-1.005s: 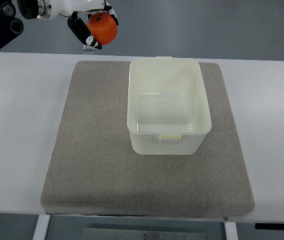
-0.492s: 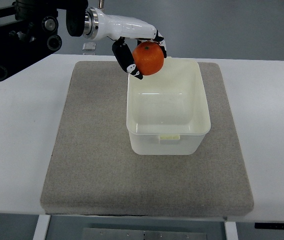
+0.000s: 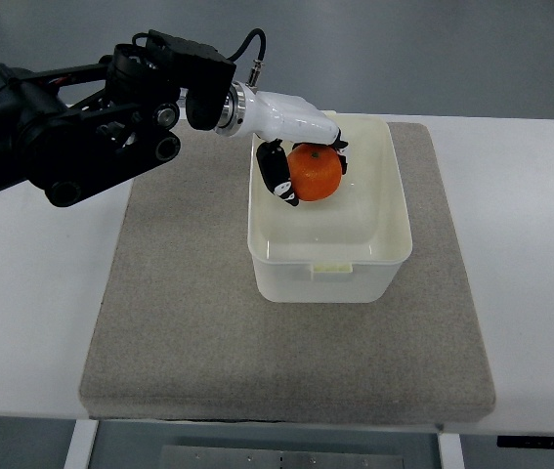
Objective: Put orange in box with left hand
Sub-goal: 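Carry the orange over the white box and lower it inside, then open the left hand to release the orange into the box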
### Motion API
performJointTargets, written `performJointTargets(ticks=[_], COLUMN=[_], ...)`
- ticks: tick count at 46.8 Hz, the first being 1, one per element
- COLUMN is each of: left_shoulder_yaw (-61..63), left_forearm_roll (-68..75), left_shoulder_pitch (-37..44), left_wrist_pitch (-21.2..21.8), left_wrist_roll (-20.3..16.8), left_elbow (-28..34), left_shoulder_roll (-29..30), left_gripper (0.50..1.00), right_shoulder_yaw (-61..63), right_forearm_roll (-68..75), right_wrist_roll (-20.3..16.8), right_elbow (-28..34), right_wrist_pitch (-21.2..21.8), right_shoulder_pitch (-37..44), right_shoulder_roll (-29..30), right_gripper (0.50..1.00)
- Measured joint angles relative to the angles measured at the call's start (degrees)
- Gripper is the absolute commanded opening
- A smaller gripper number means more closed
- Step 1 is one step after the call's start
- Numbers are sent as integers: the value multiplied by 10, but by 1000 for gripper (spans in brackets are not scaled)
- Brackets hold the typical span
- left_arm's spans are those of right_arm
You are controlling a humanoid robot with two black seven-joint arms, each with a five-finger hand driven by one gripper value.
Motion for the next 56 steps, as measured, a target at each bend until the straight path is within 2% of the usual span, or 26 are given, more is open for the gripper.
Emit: performJointTargets(ticks=[2, 7, 9, 13, 16, 18, 24, 42, 49, 56], left_shoulder_yaw=[0, 0, 0, 0, 0, 0, 0, -12, -15, -36], left_forearm_roll=[2, 2, 2, 2, 2, 2, 1, -31, -151, -307], left_shoulder_pitch=[2, 4, 4, 4, 4, 5, 7, 6, 1, 1], left_wrist_pitch=[1, 2, 2, 2, 2, 2, 2, 2, 3, 3], left_wrist_roll=[0, 0, 0, 0, 0, 0, 0, 0, -1, 0], left_elbow=[2, 3, 3, 3, 3, 3, 3, 2, 8, 48], left_shoulder_roll=[-6, -13, -14, -14, -14, -14, -14, 1, 32, 49], left_gripper=[516, 705, 741, 784, 919, 956, 992, 994, 992, 992], right_shoulder_yaw=[0, 0, 0, 0, 0, 0, 0, 0, 0, 0], right_forearm_roll=[0, 0, 0, 0, 0, 0, 0, 0, 0, 0], right_wrist_roll=[0, 0, 0, 0, 0, 0, 0, 0, 0, 0], right_elbow=[0, 0, 0, 0, 0, 0, 0, 0, 0, 0], right_wrist_pitch=[0, 0, 0, 0, 0, 0, 0, 0, 0, 0], right_shoulder_pitch=[0, 0, 0, 0, 0, 0, 0, 0, 0, 0], right_shoulder_roll=[0, 0, 0, 0, 0, 0, 0, 0, 0, 0], right_gripper=[926, 926, 926, 926, 926, 926, 926, 926, 926, 926])
